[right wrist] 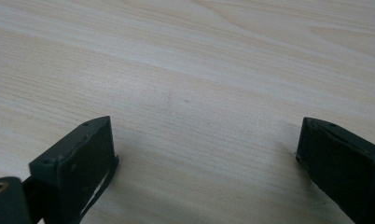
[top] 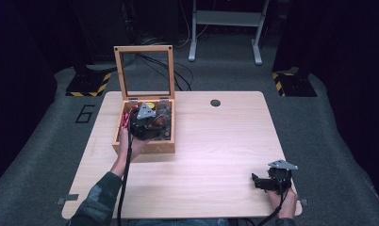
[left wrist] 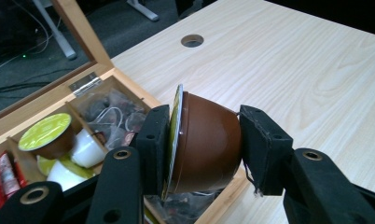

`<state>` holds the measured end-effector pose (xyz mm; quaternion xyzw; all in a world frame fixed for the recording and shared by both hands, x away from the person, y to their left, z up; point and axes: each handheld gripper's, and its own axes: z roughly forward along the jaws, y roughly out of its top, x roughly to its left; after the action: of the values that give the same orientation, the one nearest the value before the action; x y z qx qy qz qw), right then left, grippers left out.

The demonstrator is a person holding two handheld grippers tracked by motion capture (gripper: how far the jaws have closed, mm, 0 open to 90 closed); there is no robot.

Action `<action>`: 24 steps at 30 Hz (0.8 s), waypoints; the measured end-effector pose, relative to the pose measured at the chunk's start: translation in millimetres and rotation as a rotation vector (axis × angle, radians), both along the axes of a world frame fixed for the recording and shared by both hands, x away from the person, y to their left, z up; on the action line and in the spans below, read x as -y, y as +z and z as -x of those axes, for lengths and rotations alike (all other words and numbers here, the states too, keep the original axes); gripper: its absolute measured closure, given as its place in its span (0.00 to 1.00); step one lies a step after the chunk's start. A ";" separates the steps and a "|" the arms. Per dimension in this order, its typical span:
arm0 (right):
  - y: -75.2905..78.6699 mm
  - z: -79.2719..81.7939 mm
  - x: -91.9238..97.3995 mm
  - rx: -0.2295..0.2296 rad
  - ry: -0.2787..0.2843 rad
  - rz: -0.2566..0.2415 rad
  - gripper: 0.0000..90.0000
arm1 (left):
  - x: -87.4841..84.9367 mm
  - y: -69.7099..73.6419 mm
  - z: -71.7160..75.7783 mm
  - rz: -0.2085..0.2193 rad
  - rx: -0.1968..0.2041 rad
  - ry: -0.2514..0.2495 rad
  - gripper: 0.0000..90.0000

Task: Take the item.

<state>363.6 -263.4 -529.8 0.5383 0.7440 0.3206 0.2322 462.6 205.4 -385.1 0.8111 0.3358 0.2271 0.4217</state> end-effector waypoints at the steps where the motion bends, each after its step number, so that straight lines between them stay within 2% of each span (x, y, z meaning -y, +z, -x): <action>1: 0.0 0.0 0.0 0.000 0.000 0.000 0.04 | 1.4 0.2 0.5 -0.001 -0.004 -0.005 0.61; 5: 0.0 0.0 0.0 0.000 0.000 0.000 0.04 | 7.7 -0.1 1.6 -0.001 0.004 -0.016 0.61; 6: 0.0 0.0 0.0 0.000 0.000 0.000 0.04 | 9.3 0.0 2.1 0.002 -0.007 -0.021 0.61; 12: 0.0 0.0 0.0 0.000 0.000 0.000 0.04 | 19.4 -3.0 3.3 0.005 -0.002 -0.040 0.61; 15: 0.0 -0.1 0.0 0.000 0.000 0.000 0.04 | 24.3 -5.1 3.4 -0.001 -0.012 -0.053 0.61; 24: 0.0 0.0 0.0 0.000 0.000 0.000 0.04 | 42.3 -12.8 5.4 0.024 -0.027 -0.083 0.61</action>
<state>363.6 -263.4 -529.8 0.5383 0.7440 0.3207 0.2322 457.3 163.1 -397.9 0.8222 0.3101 0.1946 0.4358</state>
